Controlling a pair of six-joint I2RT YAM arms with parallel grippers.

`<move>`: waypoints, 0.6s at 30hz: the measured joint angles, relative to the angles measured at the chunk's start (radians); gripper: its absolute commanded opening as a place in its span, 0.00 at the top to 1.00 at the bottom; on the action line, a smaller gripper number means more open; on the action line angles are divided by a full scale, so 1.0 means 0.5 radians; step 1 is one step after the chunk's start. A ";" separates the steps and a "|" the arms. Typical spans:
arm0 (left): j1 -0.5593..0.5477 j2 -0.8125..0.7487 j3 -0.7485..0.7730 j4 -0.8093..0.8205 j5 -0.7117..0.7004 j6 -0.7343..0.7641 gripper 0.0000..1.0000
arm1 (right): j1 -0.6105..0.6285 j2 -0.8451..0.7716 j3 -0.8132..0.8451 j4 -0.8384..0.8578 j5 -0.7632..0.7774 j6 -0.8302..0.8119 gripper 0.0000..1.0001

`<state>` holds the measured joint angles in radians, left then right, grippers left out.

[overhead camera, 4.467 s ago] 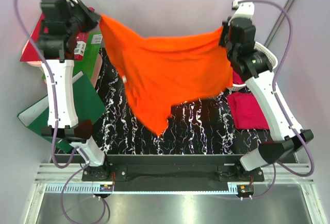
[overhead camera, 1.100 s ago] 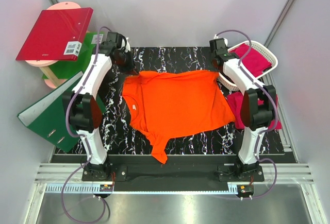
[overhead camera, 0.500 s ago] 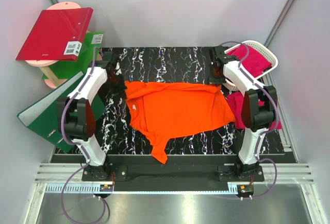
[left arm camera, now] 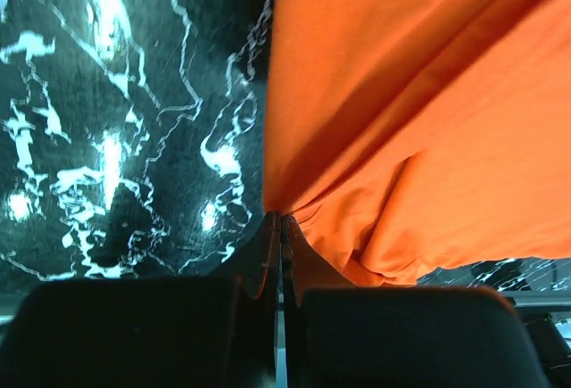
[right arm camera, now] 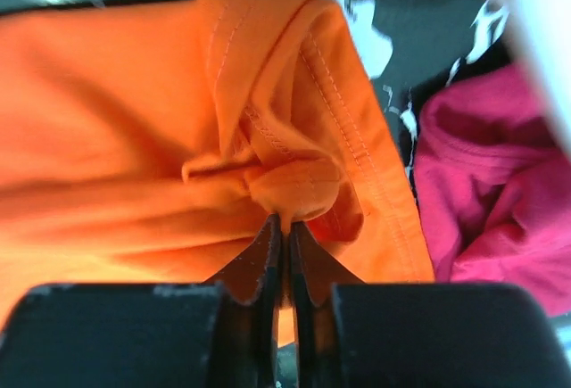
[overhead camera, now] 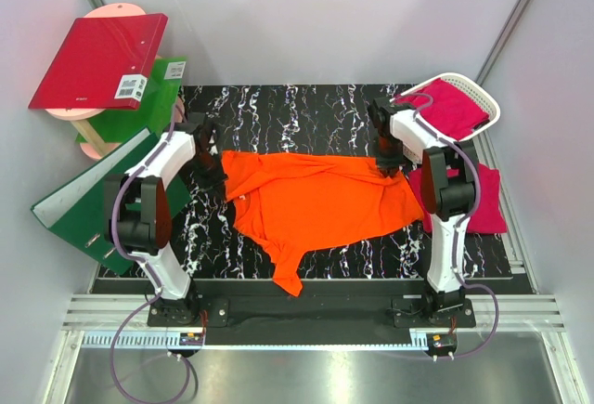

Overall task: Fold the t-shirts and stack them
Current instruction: Fold the flattened tshirt in 1/3 of the way

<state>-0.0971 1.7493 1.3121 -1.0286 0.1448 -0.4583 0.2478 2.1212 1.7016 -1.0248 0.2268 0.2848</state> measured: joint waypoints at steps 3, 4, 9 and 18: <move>0.001 0.000 -0.011 -0.008 0.002 -0.006 0.24 | 0.000 0.073 0.020 -0.100 0.002 0.005 0.40; 0.000 0.000 -0.011 -0.012 0.002 -0.010 0.09 | 0.000 0.093 0.037 -0.131 0.002 0.021 0.28; 0.001 -0.019 -0.011 -0.034 0.002 0.009 0.01 | 0.000 0.123 0.156 -0.256 0.114 0.032 0.07; 0.000 -0.108 0.157 -0.028 -0.004 0.025 0.01 | 0.000 -0.071 0.203 -0.095 0.193 0.031 0.09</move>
<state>-0.0971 1.6955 1.3907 -1.0428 0.1429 -0.4458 0.2478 2.0857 1.8030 -1.0725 0.3233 0.3004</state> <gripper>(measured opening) 0.985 0.923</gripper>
